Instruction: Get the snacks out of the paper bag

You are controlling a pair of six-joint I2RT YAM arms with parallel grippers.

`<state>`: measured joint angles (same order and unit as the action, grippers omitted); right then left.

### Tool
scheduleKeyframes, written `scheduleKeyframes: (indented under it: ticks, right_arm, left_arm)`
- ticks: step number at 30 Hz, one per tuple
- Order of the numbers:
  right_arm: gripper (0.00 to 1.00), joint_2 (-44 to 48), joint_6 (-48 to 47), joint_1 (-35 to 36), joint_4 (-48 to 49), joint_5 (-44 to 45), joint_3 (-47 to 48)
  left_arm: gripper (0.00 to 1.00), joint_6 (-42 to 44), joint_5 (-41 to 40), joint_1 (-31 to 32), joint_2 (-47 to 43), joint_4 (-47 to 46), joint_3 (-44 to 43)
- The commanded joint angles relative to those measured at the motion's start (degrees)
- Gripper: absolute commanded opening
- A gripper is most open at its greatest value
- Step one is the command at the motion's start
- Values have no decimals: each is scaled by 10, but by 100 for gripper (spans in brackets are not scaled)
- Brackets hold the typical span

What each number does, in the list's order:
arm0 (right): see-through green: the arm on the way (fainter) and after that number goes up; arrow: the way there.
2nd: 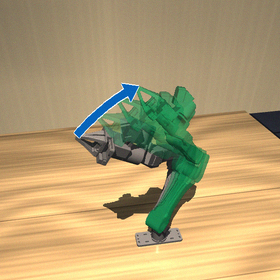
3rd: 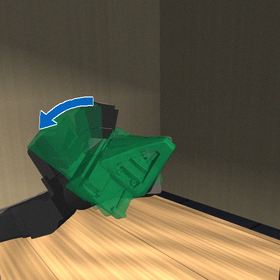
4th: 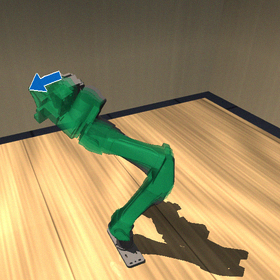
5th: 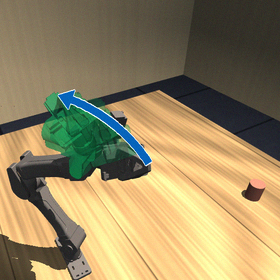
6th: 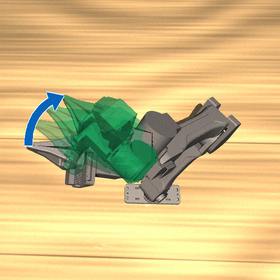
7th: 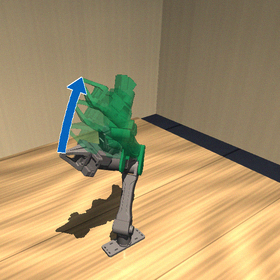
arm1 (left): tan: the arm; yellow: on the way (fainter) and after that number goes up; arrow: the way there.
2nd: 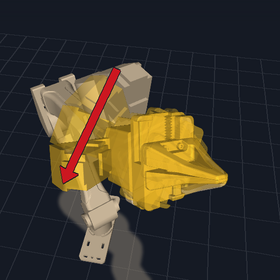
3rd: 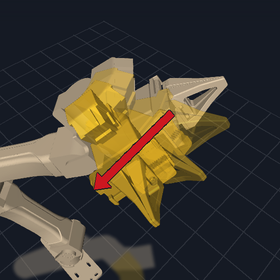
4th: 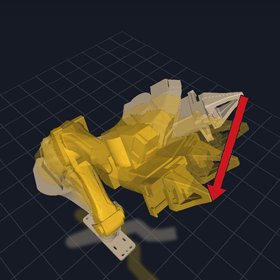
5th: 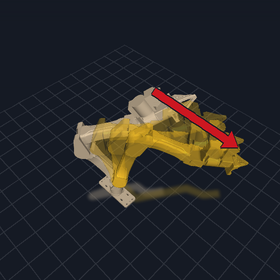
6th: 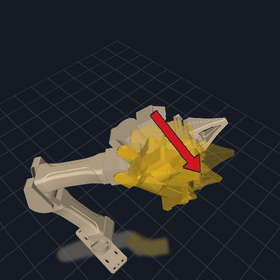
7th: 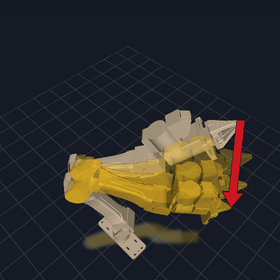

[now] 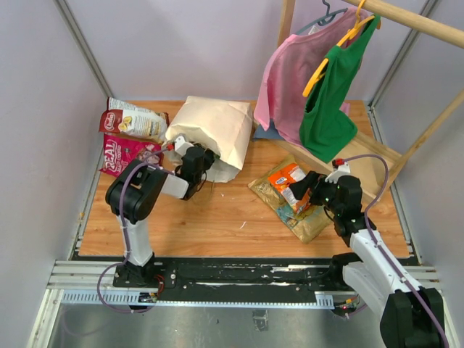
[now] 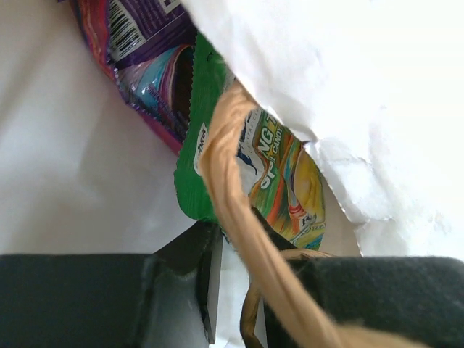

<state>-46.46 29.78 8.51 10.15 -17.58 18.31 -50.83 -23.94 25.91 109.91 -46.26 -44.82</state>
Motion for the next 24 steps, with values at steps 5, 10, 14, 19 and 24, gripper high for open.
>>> scheduleKeyframes:
  ticks: [5, 10, 14, 19, 24]
  right_arm:
    - [98, -4, -1, -8, 21, -7, -7]
    - [98, -10, 3, -8, 27, -13, -7]
    - [98, -10, 3, -8, 27, -13, -8]
    - [98, -10, 4, -8, 28, -14, -8]
    - [98, -11, 5, -8, 31, -18, -8]
  left_arm:
    - [13, 73, -14, -4, -122, -5, 93]
    - [1, 103, -51, -4, -204, 30, 141]
    - [1, 109, -52, -4, -273, 55, 179]
    - [1, 93, -45, -4, -365, 98, 230]
    - [1, 86, -41, -4, -455, 170, 259]
